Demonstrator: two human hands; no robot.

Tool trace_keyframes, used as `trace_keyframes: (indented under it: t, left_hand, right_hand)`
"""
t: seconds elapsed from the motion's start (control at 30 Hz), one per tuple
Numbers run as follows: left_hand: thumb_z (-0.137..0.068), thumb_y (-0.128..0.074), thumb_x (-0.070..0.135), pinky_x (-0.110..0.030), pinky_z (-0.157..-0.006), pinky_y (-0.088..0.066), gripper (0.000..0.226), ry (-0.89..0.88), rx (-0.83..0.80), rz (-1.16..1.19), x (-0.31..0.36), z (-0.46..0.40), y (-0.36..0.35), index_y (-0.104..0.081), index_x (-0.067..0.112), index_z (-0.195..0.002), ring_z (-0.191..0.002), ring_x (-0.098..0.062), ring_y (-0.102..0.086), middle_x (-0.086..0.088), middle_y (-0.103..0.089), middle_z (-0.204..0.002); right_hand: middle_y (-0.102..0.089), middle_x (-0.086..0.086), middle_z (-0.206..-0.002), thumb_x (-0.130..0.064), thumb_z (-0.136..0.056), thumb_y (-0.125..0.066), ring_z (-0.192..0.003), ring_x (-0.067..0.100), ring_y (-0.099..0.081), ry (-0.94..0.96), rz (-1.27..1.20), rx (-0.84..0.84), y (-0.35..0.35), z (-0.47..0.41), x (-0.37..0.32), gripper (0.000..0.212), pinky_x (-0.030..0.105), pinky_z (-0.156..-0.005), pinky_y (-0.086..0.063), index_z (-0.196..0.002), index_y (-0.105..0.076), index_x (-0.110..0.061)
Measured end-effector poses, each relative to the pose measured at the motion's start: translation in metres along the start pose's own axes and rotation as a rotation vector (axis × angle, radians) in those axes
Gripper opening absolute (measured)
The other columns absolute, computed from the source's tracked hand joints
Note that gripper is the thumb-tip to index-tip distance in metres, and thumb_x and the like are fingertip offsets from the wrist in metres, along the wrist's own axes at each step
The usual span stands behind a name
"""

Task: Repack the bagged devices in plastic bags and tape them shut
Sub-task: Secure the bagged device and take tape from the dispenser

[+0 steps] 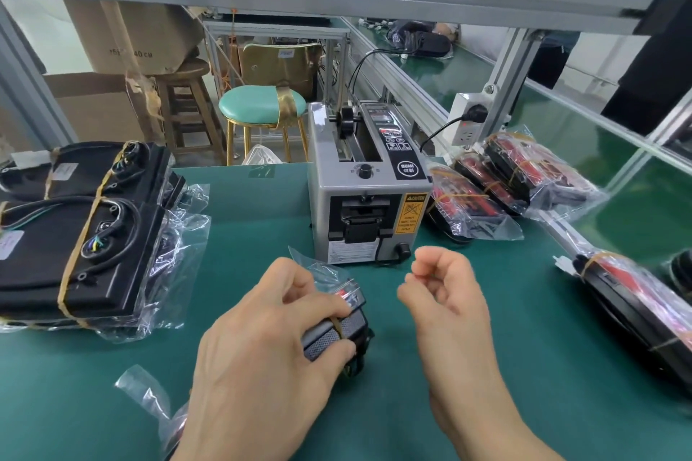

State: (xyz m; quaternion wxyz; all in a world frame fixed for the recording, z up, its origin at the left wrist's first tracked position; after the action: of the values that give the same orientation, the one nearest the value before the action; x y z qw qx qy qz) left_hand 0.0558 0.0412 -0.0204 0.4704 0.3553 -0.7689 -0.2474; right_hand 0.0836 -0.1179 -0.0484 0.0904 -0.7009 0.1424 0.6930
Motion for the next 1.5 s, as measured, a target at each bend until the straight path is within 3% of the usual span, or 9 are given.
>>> trace_keyframes:
  t: [0.17, 0.27, 0.43, 0.6, 0.83, 1.0, 1.17, 1.33, 1.5]
  left_hand:
    - [-0.050, -0.077, 0.041, -0.020, -0.050, -0.041, 0.020, 0.018, 0.016, 0.011, 0.001, -0.001, 0.003, -0.067, 0.039, -0.068, -0.074, -0.003, -0.050, 0.018, -0.049, -0.084]
    - [-0.050, -0.071, 0.043, -0.025, -0.048, -0.044, 0.022, 0.030, 0.017, 0.005, 0.002, -0.001, 0.003, -0.063, 0.037, -0.070, -0.070, -0.008, -0.050, 0.017, -0.050, -0.083]
    - [-0.051, -0.071, 0.042, -0.018, -0.054, -0.042, 0.031, 0.032, -0.003, 0.004, 0.001, -0.003, 0.001, -0.066, 0.043, -0.081, -0.073, -0.004, -0.051, 0.021, -0.052, -0.087]
    - [-0.051, -0.071, 0.044, -0.011, -0.056, -0.035, 0.030, 0.055, 0.001, 0.017, -0.006, -0.006, 0.003, -0.071, 0.045, -0.081, -0.075, 0.006, -0.052, 0.023, -0.052, -0.087]
    - [-0.058, -0.054, 0.065, -0.019, -0.069, -0.044, 0.073, -0.020, -0.127, -0.289, -0.003, -0.007, -0.007, -0.023, 0.057, -0.124, -0.095, 0.001, -0.057, 0.029, -0.046, -0.115]
    - [-0.044, -0.083, 0.031, -0.009, -0.075, -0.050, 0.066, 0.125, 0.038, 0.663, -0.020, -0.012, 0.020, -0.064, 0.051, -0.104, -0.088, -0.001, -0.069, 0.018, -0.072, -0.097]
    - [-0.039, -0.081, -0.005, -0.025, -0.075, -0.056, 0.073, 0.242, 0.128, 1.102, -0.035, 0.008, 0.007, -0.071, 0.031, -0.101, -0.090, -0.022, -0.070, -0.010, -0.071, -0.104]
    - [-0.037, -0.093, 0.040, -0.029, -0.090, -0.052, 0.081, 0.224, 0.032, 0.948, -0.038, 0.011, 0.025, -0.061, 0.035, -0.111, -0.105, -0.019, -0.065, 0.000, -0.066, -0.116]
    - [-0.043, -0.084, 0.039, -0.014, -0.077, -0.051, 0.067, 0.176, -0.022, 0.716, -0.023, 0.003, 0.041, -0.067, 0.040, -0.108, -0.092, -0.013, -0.070, 0.004, -0.071, -0.106]
  right_hand:
    - [-0.061, -0.025, -0.099, -0.038, -0.070, -0.064, -0.093, -0.004, -0.055, -0.010, 0.073, -0.341, -0.018, 0.007, -0.001, 0.027, 0.021, -0.088, -0.042, -0.097, -0.062, -0.036]
    - [-0.067, -0.012, -0.093, -0.023, -0.084, -0.067, -0.082, 0.005, -0.060, -0.018, 0.039, -0.428, -0.024, 0.009, 0.001, 0.013, 0.026, -0.082, -0.049, -0.095, -0.066, -0.031]
    - [-0.073, -0.005, -0.083, 0.003, -0.091, -0.050, -0.074, 0.004, -0.063, -0.055, -0.096, -0.320, -0.019, 0.003, 0.007, 0.032, 0.013, -0.068, -0.048, -0.085, -0.073, -0.018]
    - [-0.071, -0.001, -0.098, -0.010, -0.090, -0.063, -0.087, 0.004, -0.063, -0.090, -0.200, -0.471, -0.022, 0.003, 0.009, 0.017, 0.015, -0.079, -0.049, -0.104, -0.070, -0.017]
    - [-0.070, -0.001, -0.115, -0.002, -0.090, -0.062, -0.104, 0.007, -0.064, -0.102, -0.213, -0.639, -0.021, -0.004, 0.014, 0.031, 0.019, -0.090, -0.048, -0.115, -0.066, -0.020]
    - [-0.046, -0.024, -0.141, -0.038, -0.059, -0.088, -0.133, 0.002, -0.042, 0.070, 0.078, -0.851, -0.002, -0.012, 0.010, 0.100, 0.034, -0.113, -0.031, -0.138, -0.030, -0.057]
    - [-0.055, -0.020, -0.132, -0.026, -0.057, -0.091, -0.121, 0.007, -0.055, 0.322, 0.216, -0.838, -0.005, -0.022, -0.023, 0.101, 0.038, -0.102, -0.044, -0.134, -0.033, -0.055]
    - [-0.055, -0.027, -0.127, -0.025, -0.056, -0.090, -0.118, 0.001, -0.055, 0.367, 0.296, -0.865, -0.008, -0.022, -0.029, 0.098, 0.032, -0.102, -0.043, -0.128, -0.033, -0.059]
    - [-0.053, -0.022, -0.134, -0.034, -0.062, -0.087, -0.125, 0.003, -0.050, 0.330, 0.321, -1.032, -0.012, -0.020, -0.037, 0.090, 0.034, -0.107, -0.036, -0.132, -0.035, -0.055]
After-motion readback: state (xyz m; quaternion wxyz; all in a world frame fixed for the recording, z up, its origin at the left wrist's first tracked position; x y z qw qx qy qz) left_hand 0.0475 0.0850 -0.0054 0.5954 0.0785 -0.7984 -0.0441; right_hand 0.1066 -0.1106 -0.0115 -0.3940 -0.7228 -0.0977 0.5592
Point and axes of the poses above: each hand's wrist, its own z-axis away from the middle knuckle, its own y-axis out of the back of the hand, x = y × z, the point moved 3 cm from there along -z, towards the middle knuckle
